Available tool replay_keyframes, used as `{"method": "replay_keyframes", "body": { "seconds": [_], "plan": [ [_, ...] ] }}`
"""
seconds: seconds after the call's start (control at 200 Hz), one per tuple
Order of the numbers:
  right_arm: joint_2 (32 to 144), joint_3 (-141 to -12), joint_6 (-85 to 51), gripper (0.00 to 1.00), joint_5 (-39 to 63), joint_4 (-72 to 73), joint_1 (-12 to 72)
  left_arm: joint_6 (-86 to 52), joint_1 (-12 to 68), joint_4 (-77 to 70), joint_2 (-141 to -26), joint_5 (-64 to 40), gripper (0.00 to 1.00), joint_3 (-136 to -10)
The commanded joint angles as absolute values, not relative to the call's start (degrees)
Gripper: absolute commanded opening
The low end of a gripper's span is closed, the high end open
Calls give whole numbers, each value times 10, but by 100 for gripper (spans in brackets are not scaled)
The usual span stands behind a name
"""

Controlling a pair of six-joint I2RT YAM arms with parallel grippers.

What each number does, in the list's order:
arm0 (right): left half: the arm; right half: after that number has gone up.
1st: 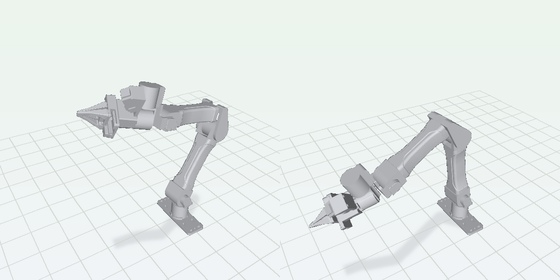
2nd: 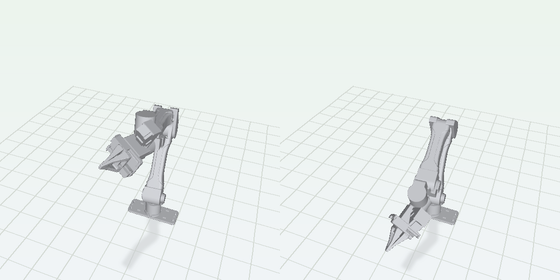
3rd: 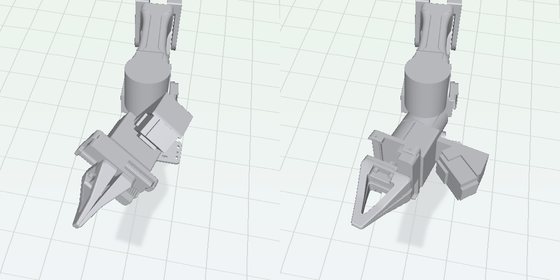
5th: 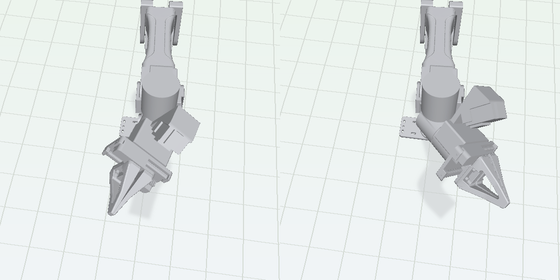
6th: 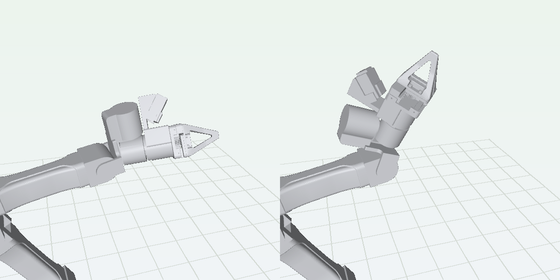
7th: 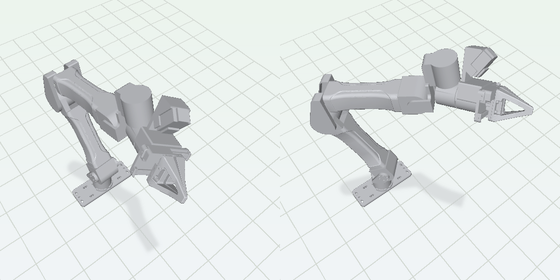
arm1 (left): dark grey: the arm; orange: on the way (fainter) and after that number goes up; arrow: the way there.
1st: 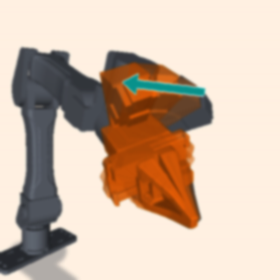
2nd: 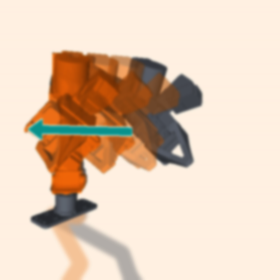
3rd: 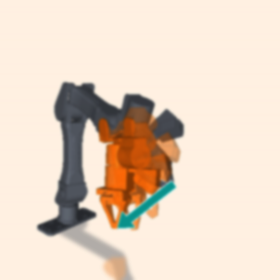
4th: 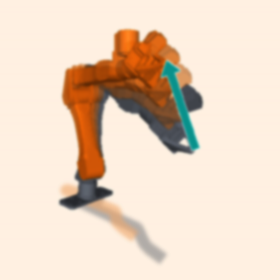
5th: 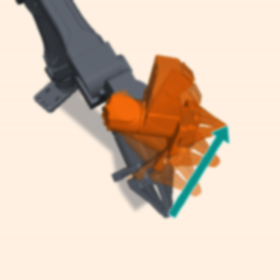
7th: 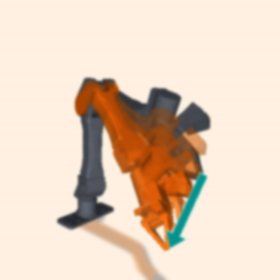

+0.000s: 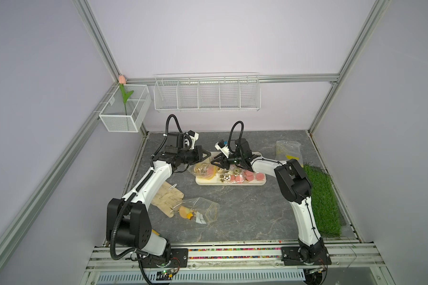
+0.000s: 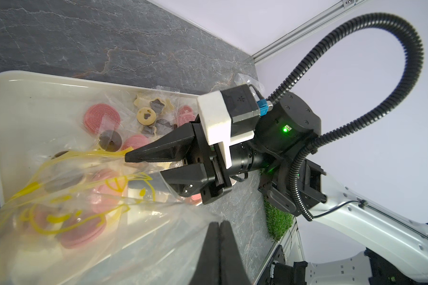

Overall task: Pour cookies out of the ziploc bag
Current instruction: 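Pour the cookies out of the ziploc bag onto the tray.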

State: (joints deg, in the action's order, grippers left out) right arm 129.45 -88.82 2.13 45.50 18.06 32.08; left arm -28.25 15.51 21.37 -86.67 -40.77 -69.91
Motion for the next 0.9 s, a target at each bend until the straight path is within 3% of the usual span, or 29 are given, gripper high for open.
{"method": "replay_keyframes", "body": {
  "seconds": [0.0, 0.41, 0.895],
  "plan": [
    [1294, -883, 30, 23, 445, 184, 319, -270, 158, 220, -873, -409, 0, -719],
    [1261, -856, 22, 7, 376, 190, 319, -272, 160, 224, -871, -395, 0, -717],
    [1200, -787, 8, 7, 320, 223, 320, -279, 169, 217, -863, -388, 0, -717]
  ]
}}
